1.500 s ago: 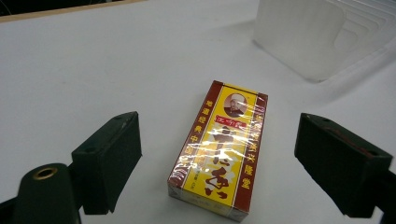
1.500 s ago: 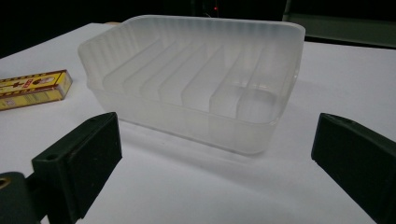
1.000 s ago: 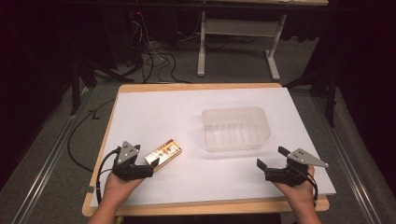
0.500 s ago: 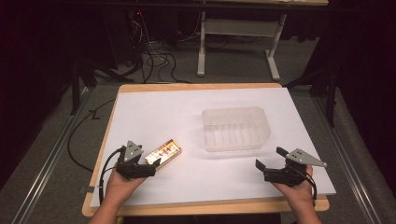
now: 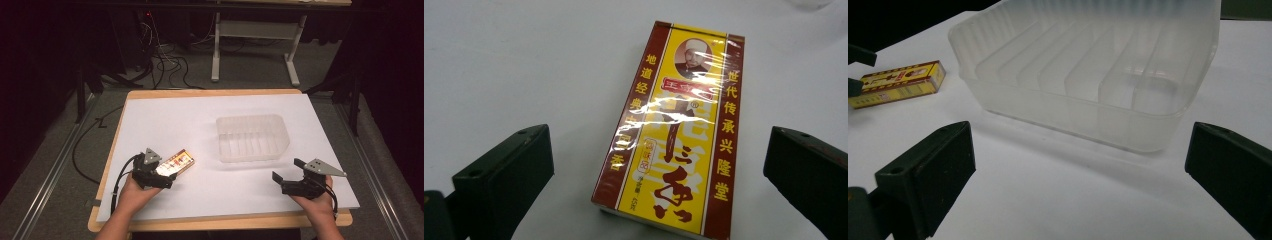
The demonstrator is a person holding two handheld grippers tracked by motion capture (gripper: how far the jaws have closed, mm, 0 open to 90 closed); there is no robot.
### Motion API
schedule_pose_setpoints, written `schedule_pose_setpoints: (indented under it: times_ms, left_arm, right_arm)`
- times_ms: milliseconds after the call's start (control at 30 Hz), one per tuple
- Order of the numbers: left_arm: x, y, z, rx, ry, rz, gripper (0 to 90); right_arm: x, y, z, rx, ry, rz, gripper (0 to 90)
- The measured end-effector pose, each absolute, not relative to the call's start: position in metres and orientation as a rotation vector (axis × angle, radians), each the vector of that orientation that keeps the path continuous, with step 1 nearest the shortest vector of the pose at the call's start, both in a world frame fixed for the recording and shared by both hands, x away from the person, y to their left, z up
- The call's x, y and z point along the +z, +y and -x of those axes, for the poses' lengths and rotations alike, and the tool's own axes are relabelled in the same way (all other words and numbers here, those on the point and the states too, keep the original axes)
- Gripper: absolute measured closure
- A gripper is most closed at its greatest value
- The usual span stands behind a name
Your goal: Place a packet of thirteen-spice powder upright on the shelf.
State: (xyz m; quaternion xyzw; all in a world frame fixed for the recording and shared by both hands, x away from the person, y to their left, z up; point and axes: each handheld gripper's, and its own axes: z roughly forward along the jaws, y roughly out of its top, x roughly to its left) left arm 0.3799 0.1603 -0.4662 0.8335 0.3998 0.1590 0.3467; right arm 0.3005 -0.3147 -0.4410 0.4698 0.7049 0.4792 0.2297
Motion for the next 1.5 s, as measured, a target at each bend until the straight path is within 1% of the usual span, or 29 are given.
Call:
schedule_pose_setpoints:
  times_ms: [167,333,367,467,600,633,667,933,1167,1500]
  left_arm:
    - [-0.471,0.156,-0.381,0.379,1.019,-2.221,0.7]
    - [-0.475,0.152,-0.381,0.376,1.006,-2.264,4.0]
    - [-0.477,0.151,-0.381,0.373,0.999,-2.284,6.9]
    - [-0.477,0.152,-0.381,0.359,1.000,-2.277,10.3]
    - [-0.476,0.157,-0.376,0.357,0.964,-2.257,23.0]
    - [-0.476,0.157,-0.376,0.357,0.964,-2.257,28.6]
    - [-0.475,0.158,-0.375,0.358,0.956,-2.252,31.2]
    - [-0.472,0.155,-0.371,0.374,0.975,-2.257,32.4]
    - [-0.460,0.152,-0.363,0.374,0.944,-2.171,32.5]
    - [-0.451,0.145,-0.351,0.372,0.881,-2.124,32.5]
  right_arm:
    - [-0.441,-0.315,-0.301,1.319,1.940,-1.291,0.1]
    - [-0.442,-0.315,-0.301,1.323,1.941,-1.297,0.1]
    - [-0.442,-0.315,-0.300,1.322,1.943,-1.294,0.2]
    - [-0.442,-0.314,-0.300,1.324,1.942,-1.295,0.1]
    - [-0.443,-0.314,-0.301,1.322,1.951,-1.295,0.3]
    - [-0.443,-0.314,-0.301,1.322,1.951,-1.295,0.3]
    - [-0.443,-0.314,-0.301,1.323,1.959,-1.299,2.2]
    - [-0.442,-0.313,-0.301,1.333,1.952,-1.282,3.0]
    - [-0.443,-0.313,-0.301,1.348,1.950,-1.286,2.9]
    - [-0.441,-0.309,-0.300,1.344,1.956,-1.279,2.9]
